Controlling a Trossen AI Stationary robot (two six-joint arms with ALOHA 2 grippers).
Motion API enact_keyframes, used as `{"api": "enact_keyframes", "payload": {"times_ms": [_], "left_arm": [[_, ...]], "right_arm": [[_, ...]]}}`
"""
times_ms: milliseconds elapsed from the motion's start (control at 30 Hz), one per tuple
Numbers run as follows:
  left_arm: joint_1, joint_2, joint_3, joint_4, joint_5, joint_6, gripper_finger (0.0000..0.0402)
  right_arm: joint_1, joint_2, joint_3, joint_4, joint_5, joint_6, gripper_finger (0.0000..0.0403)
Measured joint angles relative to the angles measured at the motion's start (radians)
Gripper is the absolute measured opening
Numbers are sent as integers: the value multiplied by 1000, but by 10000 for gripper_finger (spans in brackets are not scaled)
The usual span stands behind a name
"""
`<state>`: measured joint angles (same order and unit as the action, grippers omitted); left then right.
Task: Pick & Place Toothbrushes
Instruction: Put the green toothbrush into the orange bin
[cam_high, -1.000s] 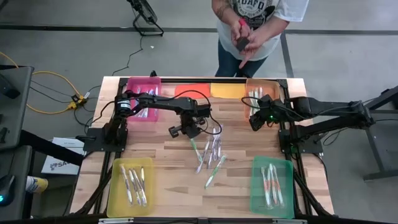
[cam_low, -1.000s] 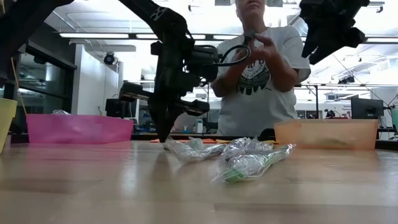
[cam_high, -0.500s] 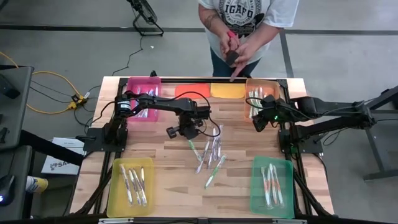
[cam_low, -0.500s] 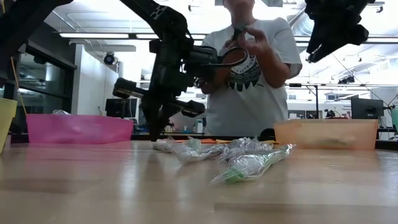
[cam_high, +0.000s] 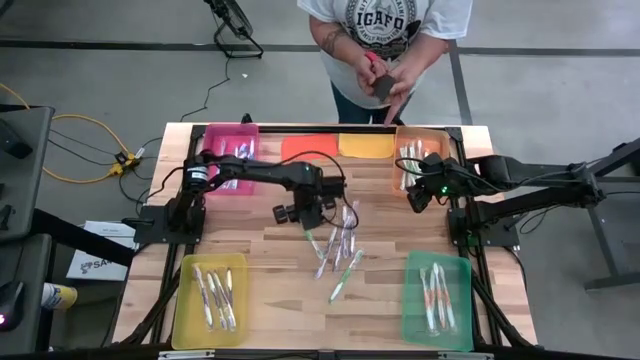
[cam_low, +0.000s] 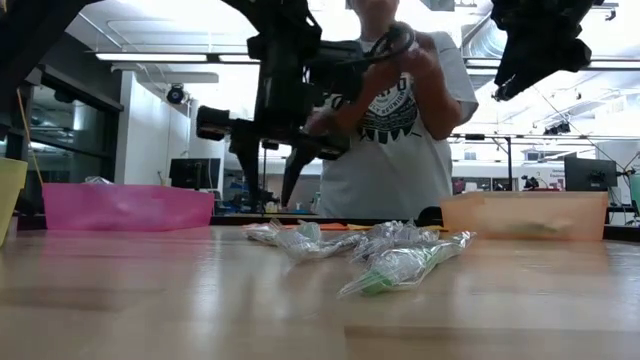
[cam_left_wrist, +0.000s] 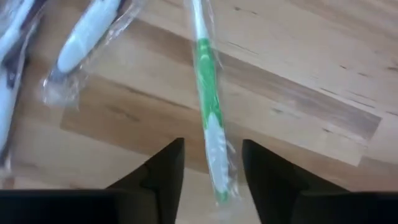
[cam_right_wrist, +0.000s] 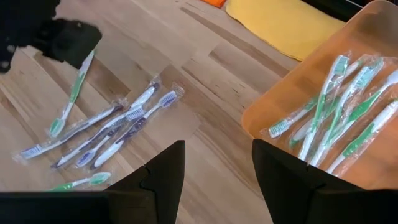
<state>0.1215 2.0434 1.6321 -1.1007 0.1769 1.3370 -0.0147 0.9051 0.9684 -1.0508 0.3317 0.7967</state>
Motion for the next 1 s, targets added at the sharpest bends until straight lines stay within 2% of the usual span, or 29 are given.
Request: {"api": "enact_keyframes", "payload": {"times_ms": [167, 333, 533, 633, 833, 1000], "left_arm": [[-49, 0, -30, 67, -58, 1, 180], [-67, 1, -86, 126, -133, -32, 182], [-63, 1, -147, 169, -152, -69, 176], [-63, 1, -156, 184, -155, -70, 143], [-63, -1, -160, 191, -152, -154, 27], [-63, -1, -151, 173, -139, -228, 11]], "right_arm": [[0, 0, 0, 0, 0, 0, 181], [0, 0, 0, 0, 2, -8, 181], [0, 0, 0, 0, 3, -8, 181], [0, 0, 0, 0, 2, -8, 181], [42, -3, 0, -5, 1, -3, 181], [123, -17, 0, -39, 11, 56, 181]]}}
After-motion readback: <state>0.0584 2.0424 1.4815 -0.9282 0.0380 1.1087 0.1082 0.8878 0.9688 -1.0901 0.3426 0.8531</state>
